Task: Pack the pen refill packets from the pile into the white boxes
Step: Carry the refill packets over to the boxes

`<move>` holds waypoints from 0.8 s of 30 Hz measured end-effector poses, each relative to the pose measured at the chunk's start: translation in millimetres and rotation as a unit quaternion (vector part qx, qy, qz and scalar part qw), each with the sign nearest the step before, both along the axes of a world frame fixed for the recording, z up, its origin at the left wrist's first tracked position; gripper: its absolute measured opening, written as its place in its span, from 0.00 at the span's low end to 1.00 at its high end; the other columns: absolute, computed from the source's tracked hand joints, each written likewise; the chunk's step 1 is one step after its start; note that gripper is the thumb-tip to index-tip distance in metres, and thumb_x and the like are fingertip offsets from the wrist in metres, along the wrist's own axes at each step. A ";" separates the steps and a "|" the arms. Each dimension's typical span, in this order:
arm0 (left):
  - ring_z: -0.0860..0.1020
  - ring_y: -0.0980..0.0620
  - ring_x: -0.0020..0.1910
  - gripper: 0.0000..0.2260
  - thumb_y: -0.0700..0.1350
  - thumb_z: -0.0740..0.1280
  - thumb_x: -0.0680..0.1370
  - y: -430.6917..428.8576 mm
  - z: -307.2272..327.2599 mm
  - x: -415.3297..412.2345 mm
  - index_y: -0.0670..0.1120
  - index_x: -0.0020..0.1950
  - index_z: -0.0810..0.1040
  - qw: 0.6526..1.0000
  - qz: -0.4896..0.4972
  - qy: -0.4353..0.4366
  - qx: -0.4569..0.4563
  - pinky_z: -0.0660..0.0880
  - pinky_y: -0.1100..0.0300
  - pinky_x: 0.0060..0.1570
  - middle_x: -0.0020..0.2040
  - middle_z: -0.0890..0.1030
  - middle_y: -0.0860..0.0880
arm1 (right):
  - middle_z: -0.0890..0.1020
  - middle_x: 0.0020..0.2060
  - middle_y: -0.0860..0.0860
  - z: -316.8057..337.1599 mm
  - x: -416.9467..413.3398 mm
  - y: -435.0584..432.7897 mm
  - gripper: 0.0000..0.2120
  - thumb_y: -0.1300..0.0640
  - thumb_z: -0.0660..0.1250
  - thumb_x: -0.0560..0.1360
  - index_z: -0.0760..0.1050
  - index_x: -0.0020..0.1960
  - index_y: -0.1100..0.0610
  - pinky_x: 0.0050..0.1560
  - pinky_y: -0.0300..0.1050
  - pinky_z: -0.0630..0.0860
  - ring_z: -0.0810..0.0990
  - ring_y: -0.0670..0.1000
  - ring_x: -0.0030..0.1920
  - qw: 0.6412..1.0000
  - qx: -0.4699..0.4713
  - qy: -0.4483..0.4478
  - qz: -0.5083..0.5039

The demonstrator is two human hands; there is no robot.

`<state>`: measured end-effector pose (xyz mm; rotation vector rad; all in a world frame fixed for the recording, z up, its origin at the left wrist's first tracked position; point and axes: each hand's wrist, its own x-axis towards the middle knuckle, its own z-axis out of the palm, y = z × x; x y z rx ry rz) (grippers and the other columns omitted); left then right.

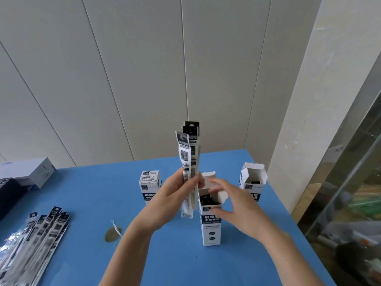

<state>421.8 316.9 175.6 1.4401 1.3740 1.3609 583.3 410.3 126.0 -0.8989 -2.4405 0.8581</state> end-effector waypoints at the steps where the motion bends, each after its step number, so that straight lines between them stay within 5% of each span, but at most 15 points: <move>1: 0.76 0.58 0.45 0.09 0.42 0.57 0.80 2.3 2.5 2.4 0.42 0.47 0.76 1.000 0.001 0.004 0.008 0.71 0.69 0.47 0.43 0.76 0.49 | 0.75 0.56 0.34 -1.7 -0.2 0.0 0.30 0.51 0.69 0.72 0.60 0.68 0.38 0.58 0.31 0.62 0.69 0.36 0.60 1.000 -0.003 0.006 0.001; 5: 0.72 0.60 0.42 0.08 0.44 0.58 0.80 14.3 12.3 8.8 0.47 0.47 0.76 0.998 0.000 0.043 0.040 0.69 0.70 0.46 0.44 0.72 0.50 | 0.75 0.55 0.33 -7.6 -0.6 -0.3 0.28 0.51 0.70 0.71 0.62 0.66 0.38 0.59 0.28 0.63 0.70 0.35 0.61 1.000 -0.004 0.023 -0.006; 13: 0.70 0.52 0.39 0.12 0.45 0.62 0.77 33.1 33.1 13.5 0.34 0.48 0.73 0.989 0.026 0.007 0.148 0.71 0.65 0.41 0.40 0.71 0.42 | 0.74 0.50 0.32 -6.6 0.0 -1.0 0.21 0.49 0.70 0.71 0.66 0.61 0.41 0.51 0.29 0.65 0.70 0.31 0.52 0.999 -0.021 0.027 -0.017; 16: 0.73 0.51 0.42 0.12 0.42 0.62 0.76 42.1 28.6 14.5 0.32 0.50 0.73 0.984 0.060 -0.010 0.169 0.73 0.63 0.43 0.43 0.74 0.39 | 0.73 0.50 0.28 -6.7 0.4 -1.5 0.19 0.50 0.71 0.70 0.66 0.55 0.38 0.57 0.33 0.67 0.72 0.33 0.55 0.998 -0.037 0.040 -0.023; 24: 0.75 0.55 0.40 0.06 0.41 0.63 0.75 42.7 -2.5 11.7 0.38 0.46 0.73 0.976 0.115 -0.046 0.179 0.74 0.64 0.42 0.41 0.75 0.43 | 0.76 0.52 0.36 -10.2 2.1 -2.2 0.31 0.57 0.73 0.69 0.61 0.60 0.35 0.56 0.28 0.68 0.72 0.34 0.56 0.991 -0.080 0.099 -0.037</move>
